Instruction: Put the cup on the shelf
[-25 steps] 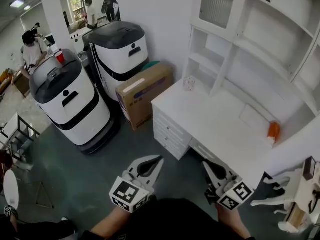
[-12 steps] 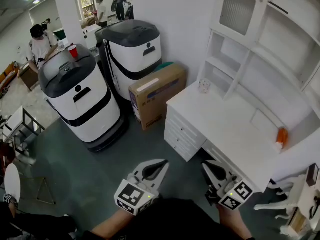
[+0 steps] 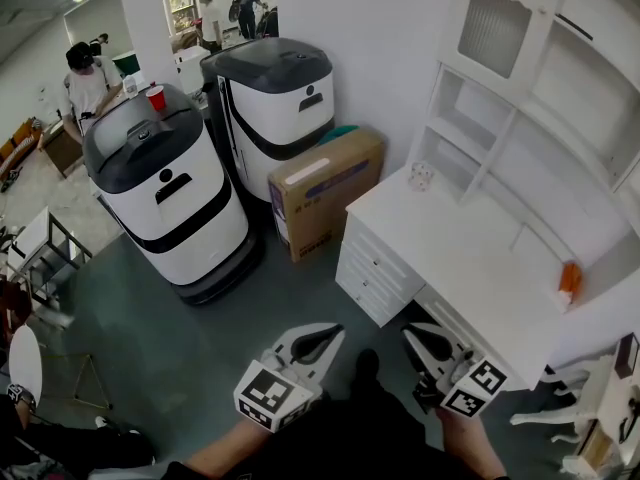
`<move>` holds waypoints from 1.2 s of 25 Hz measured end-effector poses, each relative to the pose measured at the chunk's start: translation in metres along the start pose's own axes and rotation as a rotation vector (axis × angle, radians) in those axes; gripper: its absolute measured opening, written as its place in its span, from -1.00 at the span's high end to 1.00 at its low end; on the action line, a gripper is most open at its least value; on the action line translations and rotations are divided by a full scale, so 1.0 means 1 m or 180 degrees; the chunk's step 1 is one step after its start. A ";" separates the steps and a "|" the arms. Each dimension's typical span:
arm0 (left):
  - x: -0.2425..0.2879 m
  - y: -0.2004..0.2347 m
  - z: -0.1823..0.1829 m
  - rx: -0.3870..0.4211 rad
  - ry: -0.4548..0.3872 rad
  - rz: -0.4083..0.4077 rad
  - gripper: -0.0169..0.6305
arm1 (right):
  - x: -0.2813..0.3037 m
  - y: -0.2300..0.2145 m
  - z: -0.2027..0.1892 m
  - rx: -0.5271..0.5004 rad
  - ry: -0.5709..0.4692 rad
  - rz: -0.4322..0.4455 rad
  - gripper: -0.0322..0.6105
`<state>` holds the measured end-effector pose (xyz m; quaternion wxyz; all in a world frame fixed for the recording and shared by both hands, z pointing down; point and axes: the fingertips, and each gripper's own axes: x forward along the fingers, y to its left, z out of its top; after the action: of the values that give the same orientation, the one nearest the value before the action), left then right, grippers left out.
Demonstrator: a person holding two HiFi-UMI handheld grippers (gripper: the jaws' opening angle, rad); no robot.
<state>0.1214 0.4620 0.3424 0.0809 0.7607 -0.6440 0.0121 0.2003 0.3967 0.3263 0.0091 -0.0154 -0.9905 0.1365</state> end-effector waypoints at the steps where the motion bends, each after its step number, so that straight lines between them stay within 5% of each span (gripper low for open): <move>1: 0.004 0.003 0.000 0.0004 0.0007 0.0007 0.94 | 0.004 -0.004 -0.001 0.0020 0.0010 0.0035 0.85; 12: 0.071 0.067 0.010 -0.0121 0.0085 0.0208 0.94 | 0.063 -0.086 0.014 0.0231 0.0031 0.0320 0.85; 30: 0.298 0.117 0.048 -0.0232 0.0200 0.0018 0.94 | 0.048 -0.286 0.060 0.0509 0.0094 0.0208 0.85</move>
<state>0.0534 0.1455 0.3441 0.1288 0.7546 -0.6433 0.0127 0.1429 0.1065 0.3463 0.0205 -0.0489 -0.9752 0.2151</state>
